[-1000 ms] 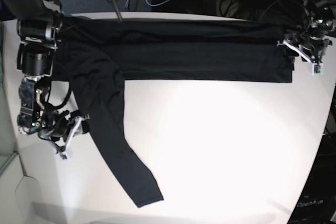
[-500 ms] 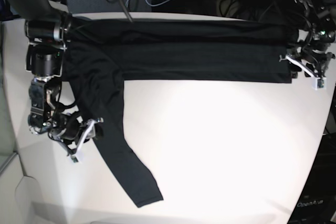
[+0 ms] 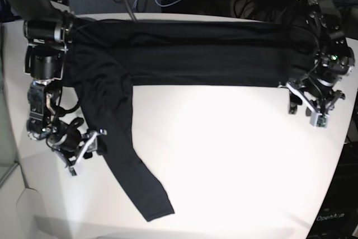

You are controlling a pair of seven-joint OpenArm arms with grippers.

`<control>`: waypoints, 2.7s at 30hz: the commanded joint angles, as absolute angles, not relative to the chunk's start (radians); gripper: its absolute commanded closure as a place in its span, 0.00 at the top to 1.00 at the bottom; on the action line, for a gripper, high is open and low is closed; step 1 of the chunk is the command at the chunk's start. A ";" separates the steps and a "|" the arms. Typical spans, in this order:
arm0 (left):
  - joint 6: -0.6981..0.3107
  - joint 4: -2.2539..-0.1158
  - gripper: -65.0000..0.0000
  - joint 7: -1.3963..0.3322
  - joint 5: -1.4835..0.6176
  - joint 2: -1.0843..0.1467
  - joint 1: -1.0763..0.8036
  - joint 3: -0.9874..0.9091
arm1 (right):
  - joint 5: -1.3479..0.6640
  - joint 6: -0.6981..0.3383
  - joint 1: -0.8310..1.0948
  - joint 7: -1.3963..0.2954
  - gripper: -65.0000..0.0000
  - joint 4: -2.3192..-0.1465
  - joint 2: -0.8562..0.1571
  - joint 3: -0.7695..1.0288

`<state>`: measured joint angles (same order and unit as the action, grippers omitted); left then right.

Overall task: Fold the T-shirt properly
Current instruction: 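Move the right gripper to the hanging sleeve and grasp it, then lift the sleeve with the right gripper and lay it across the strip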

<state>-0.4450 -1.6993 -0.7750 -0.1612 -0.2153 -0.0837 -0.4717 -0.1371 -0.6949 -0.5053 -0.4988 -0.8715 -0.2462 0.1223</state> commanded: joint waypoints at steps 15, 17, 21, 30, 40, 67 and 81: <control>-0.446 -1.807 0.45 -0.754 -0.171 -0.157 -0.131 -0.460 | -0.147 -0.698 -0.624 -0.326 0.49 -0.581 -0.268 0.122; -0.446 -1.813 0.45 -0.756 -0.171 -0.157 -0.134 -0.460 | -0.147 -0.698 -0.624 -0.326 0.49 -0.581 -0.268 0.122; -0.446 -1.813 0.45 -0.756 -0.171 -0.157 -0.145 -0.460 | -0.147 -0.698 -0.624 -0.309 0.49 -0.581 -0.269 0.122; -0.446 -1.813 0.45 -0.756 -0.171 -0.157 -0.160 -0.460 | -0.147 -0.698 -0.599 -0.251 0.49 -0.578 -0.269 0.122; -0.446 -1.813 0.45 -0.756 -0.171 -0.157 -0.171 -0.460 | -0.147 -0.698 -0.550 -0.199 0.49 -0.576 -0.268 0.120; -0.446 -1.811 0.45 -0.756 -0.163 -0.157 -0.193 -0.466 | -0.147 -0.698 -0.513 -0.200 0.00 -0.582 -0.214 0.002; -0.446 -1.813 0.45 -0.756 -0.170 -0.157 -0.193 -0.461 | -0.150 -0.698 -0.386 -0.401 0.00 -1.053 -0.231 0.008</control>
